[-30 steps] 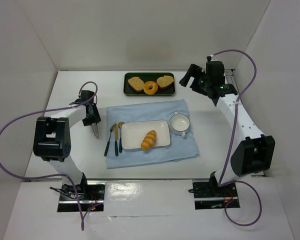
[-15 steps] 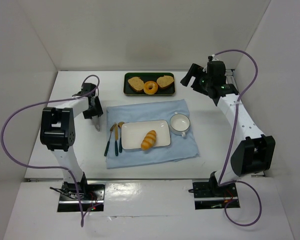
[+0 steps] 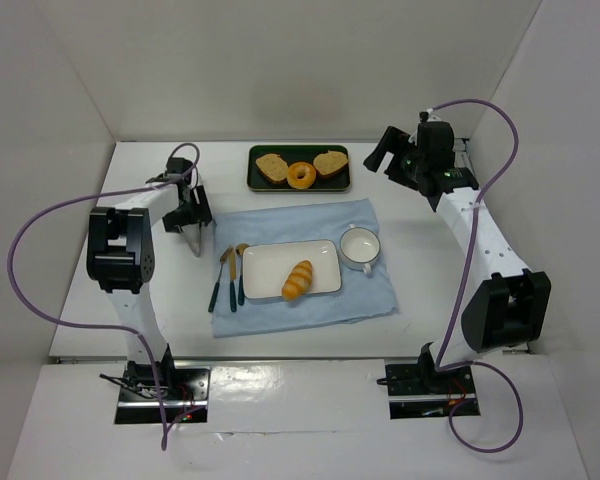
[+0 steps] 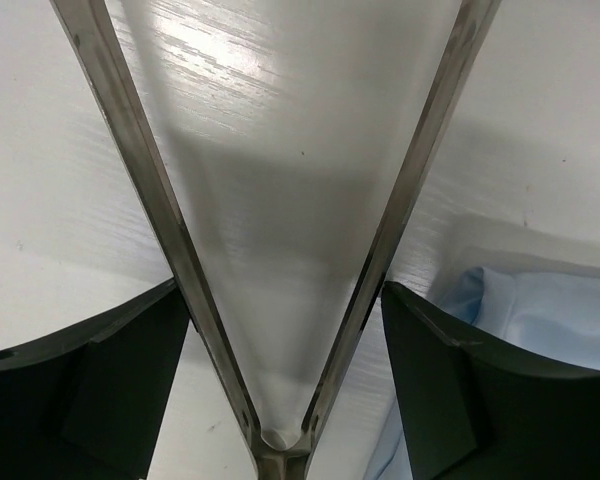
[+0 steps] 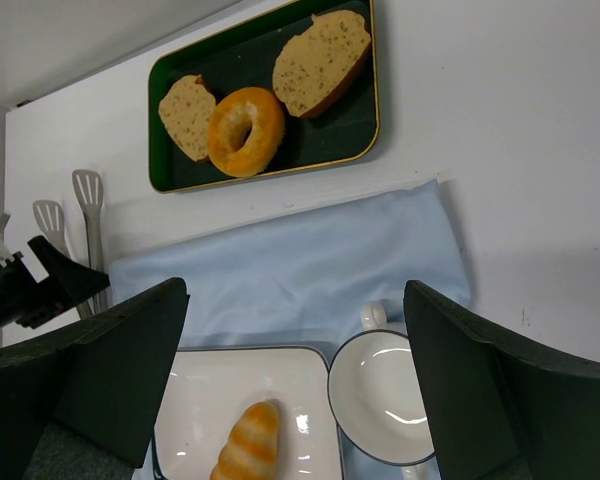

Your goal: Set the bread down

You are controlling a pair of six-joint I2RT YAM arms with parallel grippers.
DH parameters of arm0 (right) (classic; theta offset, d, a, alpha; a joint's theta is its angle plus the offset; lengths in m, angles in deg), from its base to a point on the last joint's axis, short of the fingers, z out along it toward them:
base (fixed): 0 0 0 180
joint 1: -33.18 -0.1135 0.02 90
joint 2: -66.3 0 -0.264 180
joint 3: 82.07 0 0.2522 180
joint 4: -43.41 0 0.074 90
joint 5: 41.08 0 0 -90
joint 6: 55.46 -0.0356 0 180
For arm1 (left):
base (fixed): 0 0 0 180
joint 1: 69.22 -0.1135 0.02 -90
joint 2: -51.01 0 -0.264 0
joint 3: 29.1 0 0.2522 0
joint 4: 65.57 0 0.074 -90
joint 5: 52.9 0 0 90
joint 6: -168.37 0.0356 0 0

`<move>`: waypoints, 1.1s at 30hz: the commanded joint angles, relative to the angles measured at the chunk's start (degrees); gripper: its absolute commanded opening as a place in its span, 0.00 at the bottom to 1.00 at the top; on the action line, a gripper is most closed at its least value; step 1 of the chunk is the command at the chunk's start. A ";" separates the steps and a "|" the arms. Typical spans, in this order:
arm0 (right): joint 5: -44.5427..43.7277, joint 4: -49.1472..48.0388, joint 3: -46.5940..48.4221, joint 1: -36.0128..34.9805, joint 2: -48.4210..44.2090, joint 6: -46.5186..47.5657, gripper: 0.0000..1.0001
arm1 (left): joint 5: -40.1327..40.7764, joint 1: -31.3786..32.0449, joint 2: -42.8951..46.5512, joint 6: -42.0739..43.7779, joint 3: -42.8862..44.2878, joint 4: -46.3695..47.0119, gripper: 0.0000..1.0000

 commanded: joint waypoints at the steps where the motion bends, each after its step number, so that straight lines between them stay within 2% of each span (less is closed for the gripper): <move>1: 0.66 -2.48 -0.47 0.39 -0.19 0.83 0.95 | -1.51 -0.21 -2.26 1.62 0.96 -2.94 0.90; 4: 0.66 -2.48 -0.47 0.39 -0.19 0.83 0.95 | -2.04 -0.21 -2.26 1.62 1.49 -3.47 0.92; 10: 0.66 -2.48 -0.47 0.39 -0.19 0.83 0.95 | 2.08 0.94 3.09 1.45 0.96 -2.94 0.93; 18: -0.91 -1.43 0.23 0.39 -0.19 1.35 0.99 | 4.90 4.10 16.09 0.39 2.01 -1.80 0.94; 27: -0.92 0.68 2.43 0.39 0.95 1.36 0.99 | 2.36 12.26 35.07 -4.61 0.00 -2.85 0.94; 30: -2.67 1.38 3.04 -0.92 0.95 1.36 0.99 | 0.25 15.87 40.51 -6.81 -2.19 -4.26 0.94; 33: -6.80 1.91 3.66 -3.20 0.95 0.13 0.99 | 1.38 20.44 44.04 -7.34 -3.96 -7.42 0.95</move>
